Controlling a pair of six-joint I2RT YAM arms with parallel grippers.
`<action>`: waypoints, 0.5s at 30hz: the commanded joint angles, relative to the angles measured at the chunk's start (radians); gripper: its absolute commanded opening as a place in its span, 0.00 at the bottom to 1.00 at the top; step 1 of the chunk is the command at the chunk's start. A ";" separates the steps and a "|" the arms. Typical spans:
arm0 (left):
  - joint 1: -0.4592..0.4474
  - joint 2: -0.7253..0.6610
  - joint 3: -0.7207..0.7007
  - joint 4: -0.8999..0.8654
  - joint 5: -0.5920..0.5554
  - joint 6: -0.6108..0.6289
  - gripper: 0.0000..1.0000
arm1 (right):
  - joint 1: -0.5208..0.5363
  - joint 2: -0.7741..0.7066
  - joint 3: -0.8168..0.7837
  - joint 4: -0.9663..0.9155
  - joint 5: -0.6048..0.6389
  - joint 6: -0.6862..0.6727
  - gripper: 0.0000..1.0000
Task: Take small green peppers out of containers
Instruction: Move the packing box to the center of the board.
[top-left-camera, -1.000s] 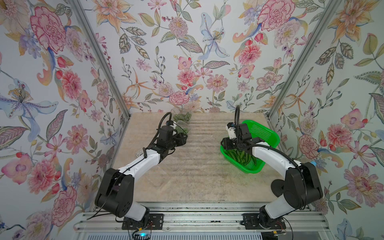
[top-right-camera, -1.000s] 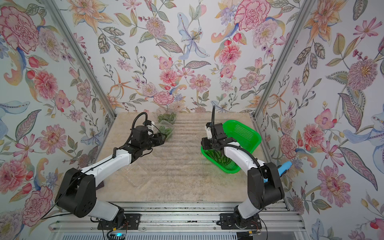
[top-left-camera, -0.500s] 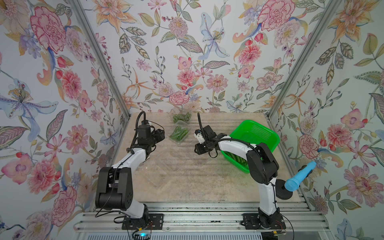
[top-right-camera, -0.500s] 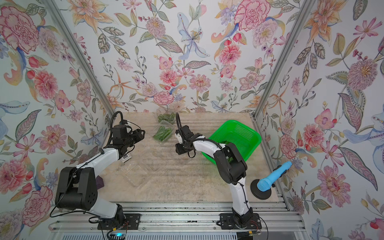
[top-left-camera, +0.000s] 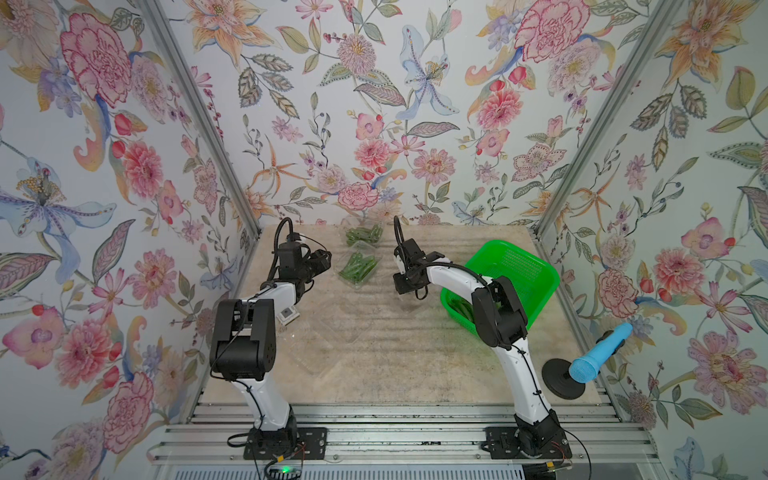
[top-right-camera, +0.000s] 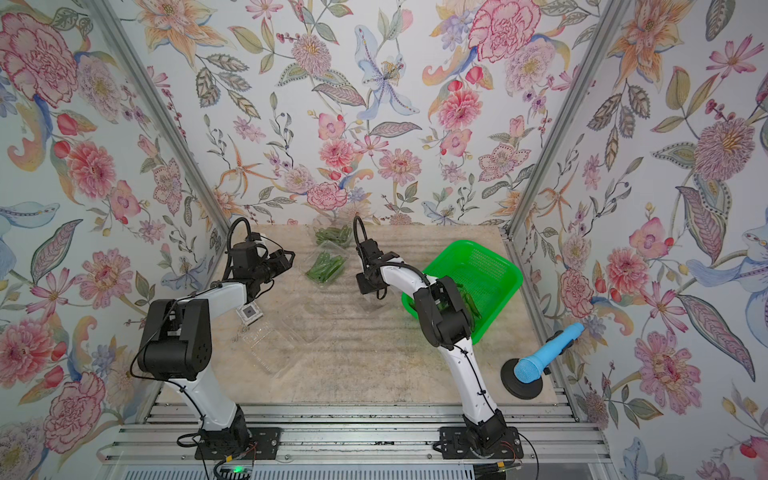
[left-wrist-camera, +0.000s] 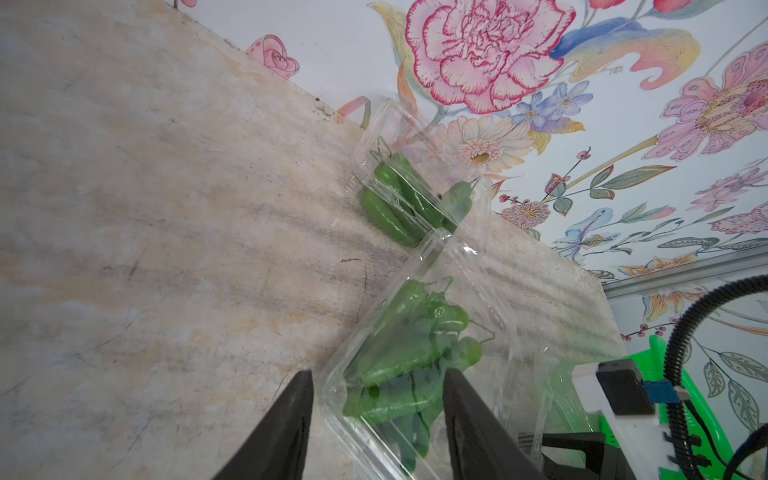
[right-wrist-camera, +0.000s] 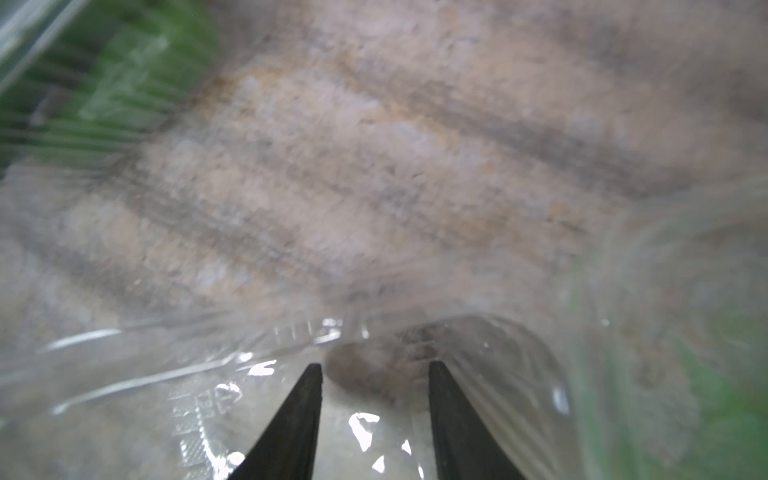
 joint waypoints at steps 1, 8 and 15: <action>-0.001 0.064 0.055 0.049 0.033 0.008 0.54 | -0.052 0.082 0.104 -0.089 0.066 -0.019 0.46; 0.000 0.155 0.105 0.107 0.076 -0.031 0.53 | -0.140 0.238 0.443 -0.132 0.092 -0.099 0.53; -0.001 0.187 0.115 0.160 0.097 -0.054 0.53 | -0.175 0.192 0.511 -0.110 -0.086 -0.122 0.58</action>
